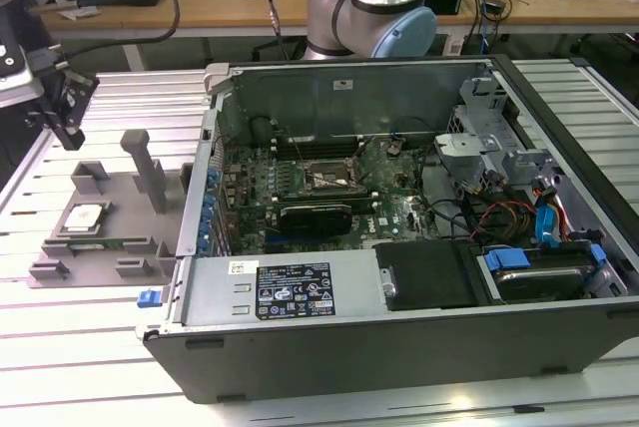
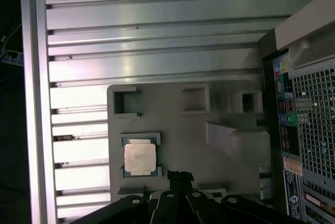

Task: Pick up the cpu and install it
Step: 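Reach for the cpu, then pick up the cpu and move it towards the insertion slot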

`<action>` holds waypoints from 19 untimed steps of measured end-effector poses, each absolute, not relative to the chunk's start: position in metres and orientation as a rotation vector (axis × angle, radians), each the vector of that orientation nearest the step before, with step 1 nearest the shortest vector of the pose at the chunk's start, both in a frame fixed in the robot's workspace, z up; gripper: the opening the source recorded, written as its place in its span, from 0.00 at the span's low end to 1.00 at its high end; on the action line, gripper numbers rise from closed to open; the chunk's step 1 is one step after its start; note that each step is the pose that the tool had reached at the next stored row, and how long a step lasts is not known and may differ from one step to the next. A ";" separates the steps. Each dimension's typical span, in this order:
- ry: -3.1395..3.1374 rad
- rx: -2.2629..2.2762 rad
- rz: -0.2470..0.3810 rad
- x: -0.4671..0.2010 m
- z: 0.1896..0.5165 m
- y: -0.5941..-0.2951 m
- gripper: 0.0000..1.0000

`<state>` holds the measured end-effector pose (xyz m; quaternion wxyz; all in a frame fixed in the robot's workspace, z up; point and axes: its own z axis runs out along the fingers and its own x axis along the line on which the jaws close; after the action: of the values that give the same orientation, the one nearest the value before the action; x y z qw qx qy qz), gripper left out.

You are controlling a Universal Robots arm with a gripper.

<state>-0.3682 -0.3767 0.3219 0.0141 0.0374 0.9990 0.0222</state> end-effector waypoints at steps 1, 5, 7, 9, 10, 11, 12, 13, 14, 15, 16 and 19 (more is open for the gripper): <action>3.110 0.116 0.069 -0.368 0.321 -0.377 0.11; 3.110 0.116 0.069 -0.368 0.320 -0.377 0.11; 3.110 0.116 0.069 -0.368 0.320 -0.377 0.11; 3.110 0.116 0.069 -0.368 0.320 -0.377 0.11; 3.110 0.116 0.069 -0.368 0.320 -0.377 0.11; 3.110 0.116 0.069 -0.368 0.320 -0.377 0.11; 3.110 0.116 0.069 -0.368 0.320 -0.377 0.11; 3.110 0.116 0.069 -0.368 0.320 -0.377 0.11; 3.110 0.116 0.069 -0.369 0.320 -0.377 0.11; 3.110 0.116 0.069 -0.369 0.320 -0.377 0.11; 3.110 0.116 0.069 -0.370 0.320 -0.377 0.11; 3.110 0.116 0.069 -0.377 0.320 -0.377 0.11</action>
<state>-0.3774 -0.3767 0.3195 0.0141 0.0374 0.9990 0.0221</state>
